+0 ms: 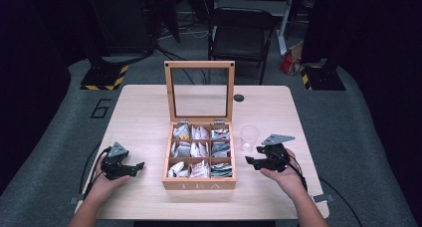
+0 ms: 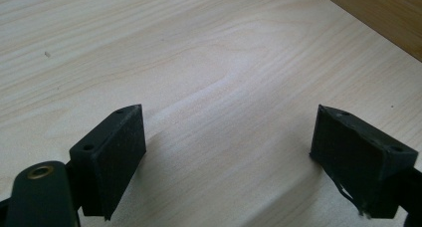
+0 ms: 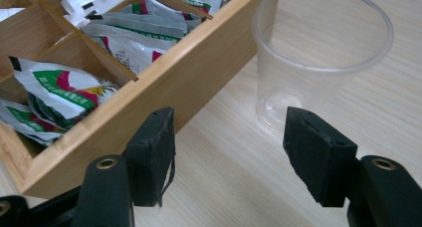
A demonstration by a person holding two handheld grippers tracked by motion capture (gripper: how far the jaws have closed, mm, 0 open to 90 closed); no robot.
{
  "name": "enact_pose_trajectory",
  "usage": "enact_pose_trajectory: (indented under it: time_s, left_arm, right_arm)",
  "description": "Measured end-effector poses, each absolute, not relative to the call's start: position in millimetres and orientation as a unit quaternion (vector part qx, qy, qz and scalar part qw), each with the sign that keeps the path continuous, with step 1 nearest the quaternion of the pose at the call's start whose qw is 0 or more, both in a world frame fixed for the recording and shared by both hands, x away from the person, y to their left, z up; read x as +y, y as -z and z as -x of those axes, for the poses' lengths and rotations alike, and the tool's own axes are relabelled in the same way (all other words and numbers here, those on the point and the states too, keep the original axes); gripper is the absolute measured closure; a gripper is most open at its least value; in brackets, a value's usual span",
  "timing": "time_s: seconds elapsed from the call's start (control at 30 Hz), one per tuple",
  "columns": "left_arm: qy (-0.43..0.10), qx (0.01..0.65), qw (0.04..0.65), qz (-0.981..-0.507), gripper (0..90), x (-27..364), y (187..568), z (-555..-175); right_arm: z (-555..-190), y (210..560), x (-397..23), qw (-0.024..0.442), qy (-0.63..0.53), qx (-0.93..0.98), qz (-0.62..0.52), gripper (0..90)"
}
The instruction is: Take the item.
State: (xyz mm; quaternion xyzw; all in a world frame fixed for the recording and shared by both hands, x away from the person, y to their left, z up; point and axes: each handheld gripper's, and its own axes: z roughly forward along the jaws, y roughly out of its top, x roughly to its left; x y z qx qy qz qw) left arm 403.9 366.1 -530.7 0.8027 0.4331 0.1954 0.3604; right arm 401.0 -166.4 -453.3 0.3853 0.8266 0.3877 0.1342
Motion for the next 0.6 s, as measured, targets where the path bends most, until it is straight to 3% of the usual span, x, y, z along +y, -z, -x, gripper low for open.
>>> enact_pose_trajectory:
  time_s: [0.6]
  left_arm:
    - [-0.193,0.435,0.36,-0.803,13.5,365.9,530.7,-403.6]
  right_arm:
    - [-409.4,428.3,-132.1,0.129,-0.394,0.841,-0.348,36.9]
